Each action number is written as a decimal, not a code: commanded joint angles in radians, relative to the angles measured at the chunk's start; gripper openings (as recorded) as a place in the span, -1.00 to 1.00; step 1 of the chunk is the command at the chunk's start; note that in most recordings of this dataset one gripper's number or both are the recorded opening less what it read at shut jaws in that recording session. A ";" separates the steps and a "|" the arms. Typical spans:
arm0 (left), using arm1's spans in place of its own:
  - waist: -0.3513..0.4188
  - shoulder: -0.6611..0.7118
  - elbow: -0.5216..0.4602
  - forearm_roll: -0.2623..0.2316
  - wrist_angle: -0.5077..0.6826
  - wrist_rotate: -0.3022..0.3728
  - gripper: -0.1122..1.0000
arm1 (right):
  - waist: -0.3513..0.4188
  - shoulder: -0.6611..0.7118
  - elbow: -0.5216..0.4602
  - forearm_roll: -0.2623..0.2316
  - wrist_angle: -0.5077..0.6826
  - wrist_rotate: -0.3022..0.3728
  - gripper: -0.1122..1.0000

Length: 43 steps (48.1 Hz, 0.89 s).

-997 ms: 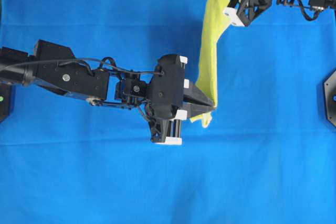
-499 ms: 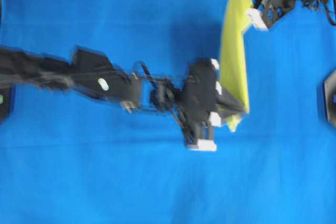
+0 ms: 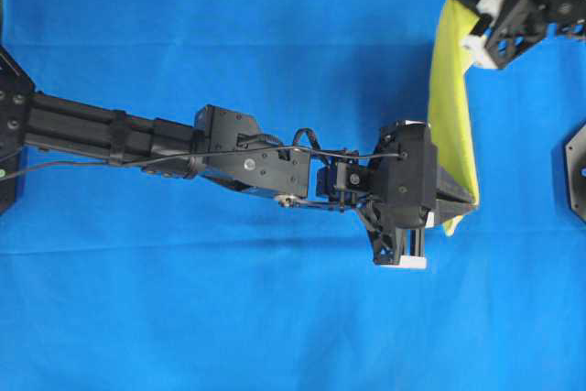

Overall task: Fold the yellow towel.
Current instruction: 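Lay the strip vertically, folding it over with both grippers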

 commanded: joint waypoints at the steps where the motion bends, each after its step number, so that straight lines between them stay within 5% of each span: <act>1: -0.044 -0.029 0.018 0.002 -0.041 -0.003 -0.76 | -0.034 0.060 -0.049 -0.006 -0.052 -0.002 -0.74; 12: -0.041 -0.106 0.236 -0.002 -0.196 -0.023 -0.76 | -0.020 0.288 -0.167 -0.006 -0.196 -0.002 -0.74; 24: -0.032 -0.192 0.476 -0.003 -0.278 -0.126 -0.76 | 0.031 0.463 -0.316 -0.006 -0.250 -0.003 -0.74; 43: -0.018 -0.229 0.589 -0.002 -0.270 -0.149 -0.76 | 0.058 0.512 -0.370 -0.008 -0.250 -0.003 -0.74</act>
